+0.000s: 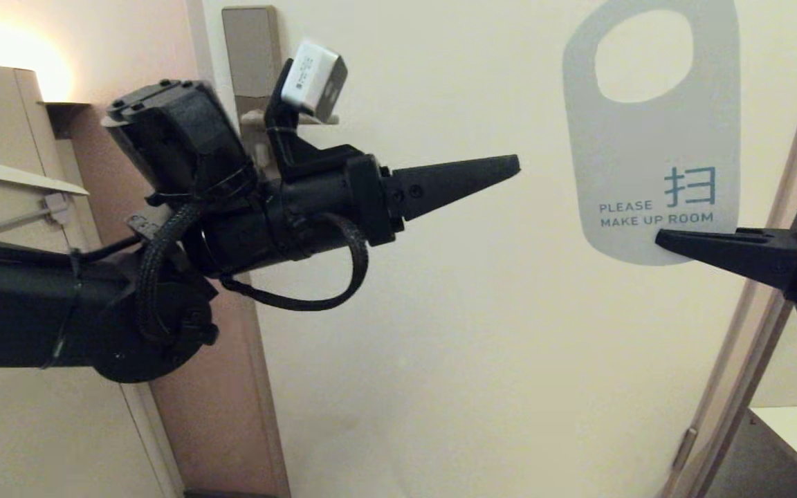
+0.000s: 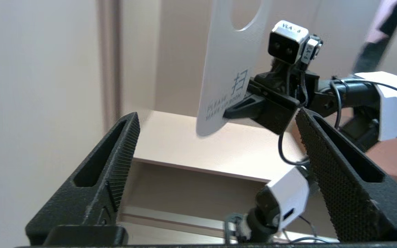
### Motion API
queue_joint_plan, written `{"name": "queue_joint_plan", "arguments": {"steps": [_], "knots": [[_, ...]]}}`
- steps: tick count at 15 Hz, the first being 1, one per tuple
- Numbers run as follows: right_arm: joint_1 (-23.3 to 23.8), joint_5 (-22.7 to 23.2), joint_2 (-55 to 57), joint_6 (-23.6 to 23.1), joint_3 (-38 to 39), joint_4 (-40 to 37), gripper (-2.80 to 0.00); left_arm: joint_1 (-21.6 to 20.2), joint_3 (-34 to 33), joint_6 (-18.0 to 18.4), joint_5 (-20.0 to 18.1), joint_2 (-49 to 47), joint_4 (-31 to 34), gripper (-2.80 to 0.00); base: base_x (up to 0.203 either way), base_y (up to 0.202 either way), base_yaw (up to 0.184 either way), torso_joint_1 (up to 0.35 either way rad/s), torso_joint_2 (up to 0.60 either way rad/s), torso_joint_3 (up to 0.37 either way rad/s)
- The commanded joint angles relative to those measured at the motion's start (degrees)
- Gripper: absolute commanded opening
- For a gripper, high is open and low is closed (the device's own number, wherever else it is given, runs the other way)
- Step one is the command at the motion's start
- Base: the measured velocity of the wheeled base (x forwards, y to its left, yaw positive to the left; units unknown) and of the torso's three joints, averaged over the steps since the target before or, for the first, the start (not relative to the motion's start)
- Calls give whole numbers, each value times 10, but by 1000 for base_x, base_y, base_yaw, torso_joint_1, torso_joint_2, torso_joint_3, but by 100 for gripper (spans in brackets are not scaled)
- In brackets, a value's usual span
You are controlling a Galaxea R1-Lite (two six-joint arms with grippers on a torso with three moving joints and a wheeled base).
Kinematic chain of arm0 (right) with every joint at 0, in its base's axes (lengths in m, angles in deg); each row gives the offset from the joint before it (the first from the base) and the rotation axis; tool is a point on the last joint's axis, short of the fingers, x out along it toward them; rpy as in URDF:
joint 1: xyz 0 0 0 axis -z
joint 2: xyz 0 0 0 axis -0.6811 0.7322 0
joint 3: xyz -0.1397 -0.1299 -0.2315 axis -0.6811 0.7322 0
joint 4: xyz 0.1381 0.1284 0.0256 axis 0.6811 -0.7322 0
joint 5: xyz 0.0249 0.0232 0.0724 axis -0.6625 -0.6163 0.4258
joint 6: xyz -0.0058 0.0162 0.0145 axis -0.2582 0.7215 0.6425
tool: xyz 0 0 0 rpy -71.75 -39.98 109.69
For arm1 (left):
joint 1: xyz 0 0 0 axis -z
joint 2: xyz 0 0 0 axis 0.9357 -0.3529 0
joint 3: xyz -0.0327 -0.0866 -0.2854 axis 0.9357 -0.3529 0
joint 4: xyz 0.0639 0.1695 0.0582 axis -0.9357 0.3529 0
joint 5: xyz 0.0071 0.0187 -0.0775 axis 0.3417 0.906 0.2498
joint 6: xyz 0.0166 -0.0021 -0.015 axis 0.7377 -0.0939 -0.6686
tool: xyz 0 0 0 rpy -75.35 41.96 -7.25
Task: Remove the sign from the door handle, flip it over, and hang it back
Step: Hang the sign back with the other side facing out
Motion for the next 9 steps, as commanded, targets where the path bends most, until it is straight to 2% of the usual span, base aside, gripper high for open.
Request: {"name": "queue_joint_plan", "arguments": {"steps": [1,6,8,9], "knots": [[19,2,1,-1,1,1,-280,-26,-21,1,-2,35,-3,0,0,0,0,0,0,0],[67,1,-5,-2,2,2,-280,-128,-102,85,0,100,6,0,0,0,0,0,0,0],[95,-8,-17,-2,8,1,-280,-177,-161,134,1,141,20,0,0,0,0,0,0,0],[101,-27,-23,-2,16,1,-280,-206,-196,167,2,163,31,0,0,0,0,0,0,0]]}}
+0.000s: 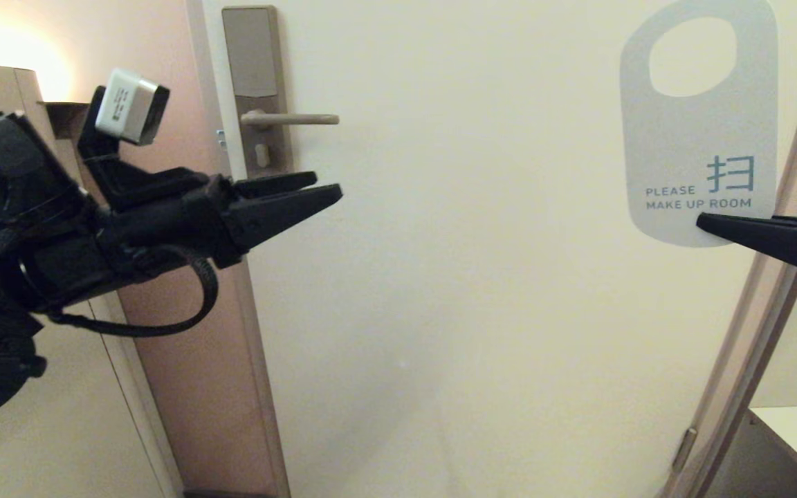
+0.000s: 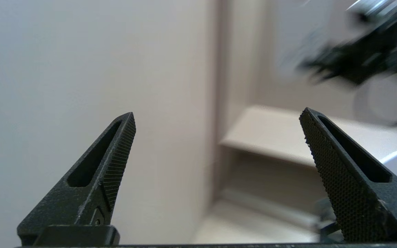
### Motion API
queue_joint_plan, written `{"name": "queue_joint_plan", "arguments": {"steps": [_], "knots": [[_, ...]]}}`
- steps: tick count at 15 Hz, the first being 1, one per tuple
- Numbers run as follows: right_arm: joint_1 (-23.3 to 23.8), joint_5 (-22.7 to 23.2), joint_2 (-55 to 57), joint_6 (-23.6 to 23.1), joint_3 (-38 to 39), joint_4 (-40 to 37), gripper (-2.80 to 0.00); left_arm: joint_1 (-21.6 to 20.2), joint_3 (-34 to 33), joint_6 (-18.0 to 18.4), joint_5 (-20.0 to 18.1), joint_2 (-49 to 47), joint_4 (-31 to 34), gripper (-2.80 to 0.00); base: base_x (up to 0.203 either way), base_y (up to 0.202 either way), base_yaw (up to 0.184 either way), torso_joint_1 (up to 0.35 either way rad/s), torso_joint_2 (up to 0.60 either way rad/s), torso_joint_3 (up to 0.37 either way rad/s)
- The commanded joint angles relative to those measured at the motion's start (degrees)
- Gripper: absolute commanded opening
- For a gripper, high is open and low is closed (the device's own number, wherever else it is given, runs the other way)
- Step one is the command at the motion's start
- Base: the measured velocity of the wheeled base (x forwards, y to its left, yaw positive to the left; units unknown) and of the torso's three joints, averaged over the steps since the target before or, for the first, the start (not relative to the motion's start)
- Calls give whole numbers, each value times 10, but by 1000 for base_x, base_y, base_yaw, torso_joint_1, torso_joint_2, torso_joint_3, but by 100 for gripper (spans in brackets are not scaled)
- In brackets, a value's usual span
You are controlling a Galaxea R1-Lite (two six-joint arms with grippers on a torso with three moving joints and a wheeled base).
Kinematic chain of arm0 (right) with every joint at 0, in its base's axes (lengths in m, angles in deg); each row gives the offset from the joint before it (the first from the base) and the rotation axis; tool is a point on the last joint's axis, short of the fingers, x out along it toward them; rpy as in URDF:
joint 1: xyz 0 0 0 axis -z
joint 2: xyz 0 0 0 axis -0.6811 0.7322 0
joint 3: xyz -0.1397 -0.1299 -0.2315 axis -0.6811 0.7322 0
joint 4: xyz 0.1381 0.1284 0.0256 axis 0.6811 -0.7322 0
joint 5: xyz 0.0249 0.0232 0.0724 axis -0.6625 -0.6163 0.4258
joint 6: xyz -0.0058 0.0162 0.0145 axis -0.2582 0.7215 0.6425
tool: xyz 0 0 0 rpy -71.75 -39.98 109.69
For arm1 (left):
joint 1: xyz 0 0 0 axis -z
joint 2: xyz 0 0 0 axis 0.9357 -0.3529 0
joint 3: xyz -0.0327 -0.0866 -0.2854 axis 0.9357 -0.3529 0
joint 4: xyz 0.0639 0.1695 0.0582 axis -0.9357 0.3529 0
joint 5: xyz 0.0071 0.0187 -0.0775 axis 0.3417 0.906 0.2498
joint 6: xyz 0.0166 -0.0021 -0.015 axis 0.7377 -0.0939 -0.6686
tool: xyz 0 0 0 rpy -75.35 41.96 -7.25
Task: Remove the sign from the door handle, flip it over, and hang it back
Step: Hang the sign back with the other side facing out
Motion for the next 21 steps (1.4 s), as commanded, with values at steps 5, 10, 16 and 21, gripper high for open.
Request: {"name": "queue_joint_plan", "arguments": {"steps": [5,10,16,21], "knots": [[51,-24,-58,0,50,1,-280,-147,-230,97,1,164,9,0,0,0,0,0,0,0],[65,-24,-114,0,98,1,-280,-241,-404,100,9,346,28,0,0,0,0,0,0,0],[70,-24,-131,1,122,1,-280,-279,-438,115,207,563,283,0,0,0,0,0,0,0],[70,-23,-134,1,136,2,-280,-280,-440,158,370,740,485,0,0,0,0,0,0,0]]}}
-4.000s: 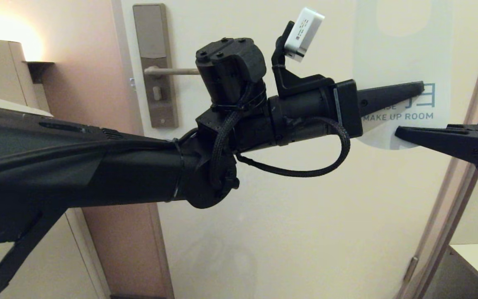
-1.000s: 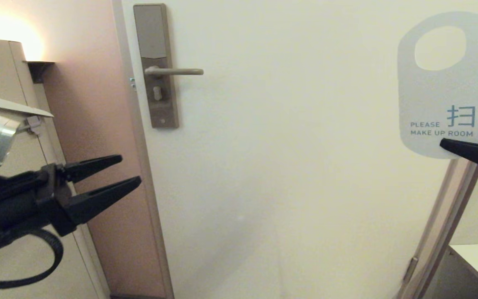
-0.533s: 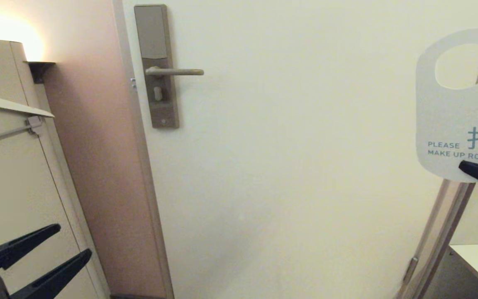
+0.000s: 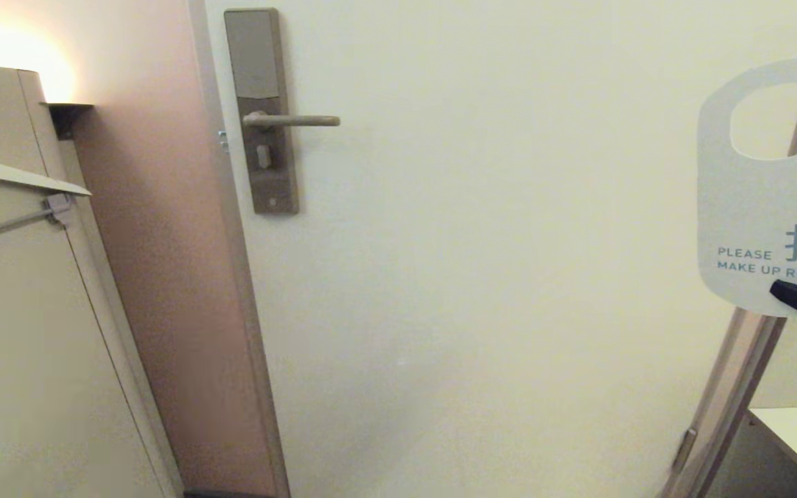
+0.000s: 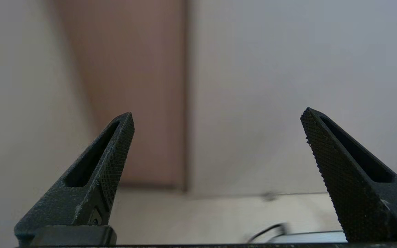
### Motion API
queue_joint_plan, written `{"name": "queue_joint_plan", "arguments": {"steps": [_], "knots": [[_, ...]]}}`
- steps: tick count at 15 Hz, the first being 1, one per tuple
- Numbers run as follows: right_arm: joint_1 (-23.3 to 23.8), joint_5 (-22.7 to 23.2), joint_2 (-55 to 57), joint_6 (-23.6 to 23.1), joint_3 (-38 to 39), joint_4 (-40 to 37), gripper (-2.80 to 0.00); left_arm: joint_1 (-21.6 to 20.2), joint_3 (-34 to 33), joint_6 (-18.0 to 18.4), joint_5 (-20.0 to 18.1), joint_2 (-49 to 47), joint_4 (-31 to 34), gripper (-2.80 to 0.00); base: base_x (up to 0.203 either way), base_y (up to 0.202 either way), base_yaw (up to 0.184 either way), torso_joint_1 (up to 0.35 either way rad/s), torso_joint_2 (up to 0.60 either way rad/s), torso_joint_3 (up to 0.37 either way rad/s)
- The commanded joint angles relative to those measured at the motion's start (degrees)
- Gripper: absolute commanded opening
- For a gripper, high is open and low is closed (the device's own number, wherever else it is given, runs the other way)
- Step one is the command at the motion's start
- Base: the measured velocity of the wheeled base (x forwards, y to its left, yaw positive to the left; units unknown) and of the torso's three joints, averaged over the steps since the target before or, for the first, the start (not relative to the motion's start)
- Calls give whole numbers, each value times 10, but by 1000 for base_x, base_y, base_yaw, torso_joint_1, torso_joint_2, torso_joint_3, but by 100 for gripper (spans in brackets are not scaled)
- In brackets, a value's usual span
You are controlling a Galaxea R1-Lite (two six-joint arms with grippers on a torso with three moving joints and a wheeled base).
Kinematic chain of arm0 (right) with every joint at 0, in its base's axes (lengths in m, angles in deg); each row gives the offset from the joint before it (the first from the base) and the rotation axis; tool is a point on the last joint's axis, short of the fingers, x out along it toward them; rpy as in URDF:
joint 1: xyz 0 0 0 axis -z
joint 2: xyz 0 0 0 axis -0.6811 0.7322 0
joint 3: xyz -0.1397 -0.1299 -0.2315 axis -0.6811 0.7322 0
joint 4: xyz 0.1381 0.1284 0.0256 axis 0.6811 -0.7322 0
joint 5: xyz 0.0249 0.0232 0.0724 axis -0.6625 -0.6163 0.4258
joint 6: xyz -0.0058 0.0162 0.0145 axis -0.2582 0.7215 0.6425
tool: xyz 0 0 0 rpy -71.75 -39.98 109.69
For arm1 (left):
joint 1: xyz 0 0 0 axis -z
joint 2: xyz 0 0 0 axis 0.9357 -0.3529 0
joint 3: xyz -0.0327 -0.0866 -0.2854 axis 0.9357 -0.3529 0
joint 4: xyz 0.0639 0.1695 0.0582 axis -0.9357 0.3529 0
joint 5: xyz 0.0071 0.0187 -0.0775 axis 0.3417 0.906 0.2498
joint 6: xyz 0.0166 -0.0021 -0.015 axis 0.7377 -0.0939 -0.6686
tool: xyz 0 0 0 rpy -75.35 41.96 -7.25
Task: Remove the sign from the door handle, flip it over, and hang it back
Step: Hang the sign back with the other side facing out
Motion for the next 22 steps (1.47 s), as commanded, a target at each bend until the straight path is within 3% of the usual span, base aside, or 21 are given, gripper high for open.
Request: {"name": "queue_joint_plan", "arguments": {"steps": [1,2,3,7,14,18,22], "knots": [[-1,3,-4,0,4,1,-280,0,0,9,78,48,30,0,0,0,0,0,0,0],[-1,3,-5,0,5,1,-280,0,-3,34,113,47,37,0,0,0,0,0,0,0],[-1,3,-4,0,4,1,-280,0,-7,57,116,46,45,0,0,0,0,0,0,0],[-1,3,-9,0,11,1,-280,0,-6,113,90,46,90,0,0,0,0,0,0,0],[0,-1,-35,0,16,-1,-280,0,-7,106,92,46,87,0,0,0,0,0,0,0],[0,-6,-58,0,28,-4,-280,0,-7,62,96,46,84,0,0,0,0,0,0,0],[0,-10,-88,36,37,-4,-280,5,-7,70,89,46,84,0,0,0,0,0,0,0]]}}
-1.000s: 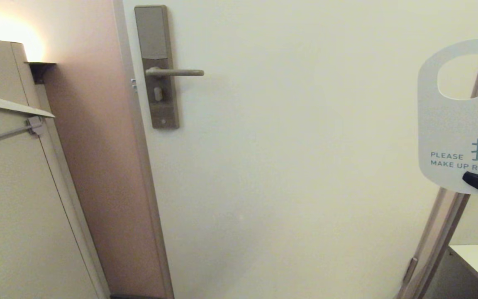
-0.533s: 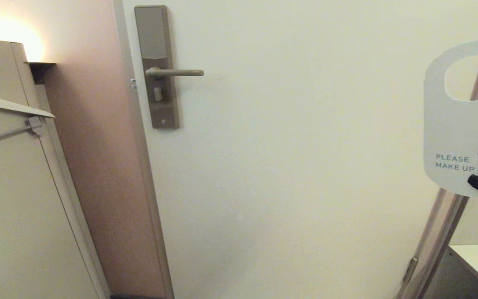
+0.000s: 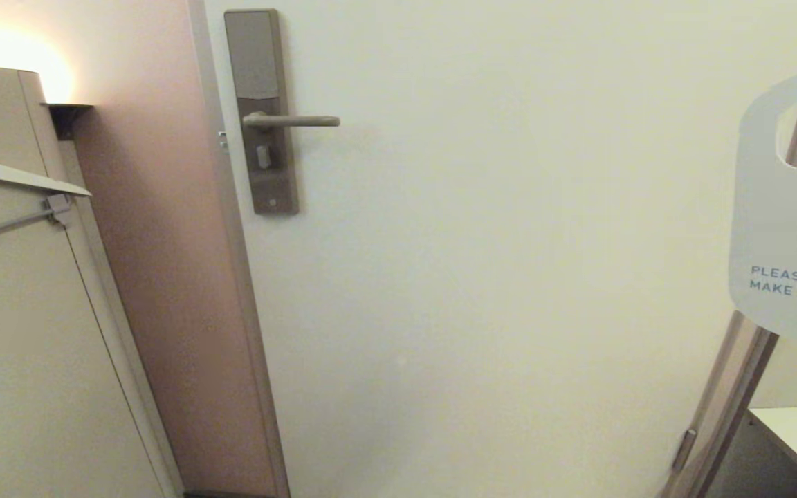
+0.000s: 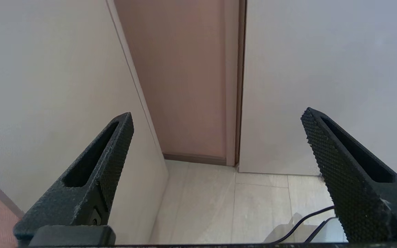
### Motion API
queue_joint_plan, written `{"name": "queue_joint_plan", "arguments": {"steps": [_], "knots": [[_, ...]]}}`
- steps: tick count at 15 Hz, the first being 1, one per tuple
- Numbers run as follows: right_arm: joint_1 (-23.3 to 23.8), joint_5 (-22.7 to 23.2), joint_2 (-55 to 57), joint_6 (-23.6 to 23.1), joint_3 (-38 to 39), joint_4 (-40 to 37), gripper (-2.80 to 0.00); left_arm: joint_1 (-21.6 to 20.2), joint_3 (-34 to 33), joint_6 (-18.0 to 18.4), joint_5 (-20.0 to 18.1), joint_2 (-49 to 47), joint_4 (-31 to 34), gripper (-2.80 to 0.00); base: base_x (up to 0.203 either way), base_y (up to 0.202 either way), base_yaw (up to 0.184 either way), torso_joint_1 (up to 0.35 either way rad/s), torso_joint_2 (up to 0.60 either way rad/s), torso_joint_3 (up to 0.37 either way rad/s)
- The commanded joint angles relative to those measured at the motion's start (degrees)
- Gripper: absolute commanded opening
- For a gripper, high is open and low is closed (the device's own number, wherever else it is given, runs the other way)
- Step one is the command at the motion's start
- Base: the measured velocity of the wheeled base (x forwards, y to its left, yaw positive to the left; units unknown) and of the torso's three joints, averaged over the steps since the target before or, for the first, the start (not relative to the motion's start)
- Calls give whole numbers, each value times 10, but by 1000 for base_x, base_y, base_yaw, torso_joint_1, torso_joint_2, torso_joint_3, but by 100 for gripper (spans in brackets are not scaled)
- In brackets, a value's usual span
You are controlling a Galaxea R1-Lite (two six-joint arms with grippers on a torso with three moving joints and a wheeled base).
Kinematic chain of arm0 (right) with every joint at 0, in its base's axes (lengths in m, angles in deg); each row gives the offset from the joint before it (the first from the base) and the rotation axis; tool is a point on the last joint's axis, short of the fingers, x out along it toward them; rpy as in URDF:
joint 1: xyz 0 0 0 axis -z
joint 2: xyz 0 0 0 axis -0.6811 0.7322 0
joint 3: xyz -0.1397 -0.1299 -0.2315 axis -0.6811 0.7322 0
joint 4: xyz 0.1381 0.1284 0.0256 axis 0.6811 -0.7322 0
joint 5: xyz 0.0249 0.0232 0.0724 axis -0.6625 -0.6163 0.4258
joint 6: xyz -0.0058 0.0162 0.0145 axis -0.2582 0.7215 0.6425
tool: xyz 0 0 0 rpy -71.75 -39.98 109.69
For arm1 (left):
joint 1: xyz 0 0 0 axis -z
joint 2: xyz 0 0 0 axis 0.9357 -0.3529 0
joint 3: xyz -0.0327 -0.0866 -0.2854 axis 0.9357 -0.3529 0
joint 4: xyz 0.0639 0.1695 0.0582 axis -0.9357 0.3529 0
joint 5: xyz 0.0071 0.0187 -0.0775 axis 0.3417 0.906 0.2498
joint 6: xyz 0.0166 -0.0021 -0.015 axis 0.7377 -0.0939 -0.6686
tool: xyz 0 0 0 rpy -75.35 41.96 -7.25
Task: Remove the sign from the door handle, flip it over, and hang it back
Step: Hang the sign back with the other side facing out
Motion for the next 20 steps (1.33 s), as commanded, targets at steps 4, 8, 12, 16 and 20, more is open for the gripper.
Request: {"name": "queue_joint_plan", "arguments": {"steps": [4,8,12,16,20], "knots": [[0,2,-32,4,11,1,-280,34,0,22,-2,-3,0,0,0,0,0,0,0,0],[-1,3,-44,4,18,-2,-280,108,0,20,-1,44,0,0,0,0,0,0,0,0],[0,1,-58,4,29,-1,-280,107,1,16,-3,121,2,0,0,0,0,0,0,0],[0,-10,-89,4,75,-1,-280,104,0,10,3,157,0,0,0,0,0,0,0,0],[0,-29,-73,4,69,0,-280,104,0,-40,7,157,-2,0,0,0,0,0,0,0]]}}
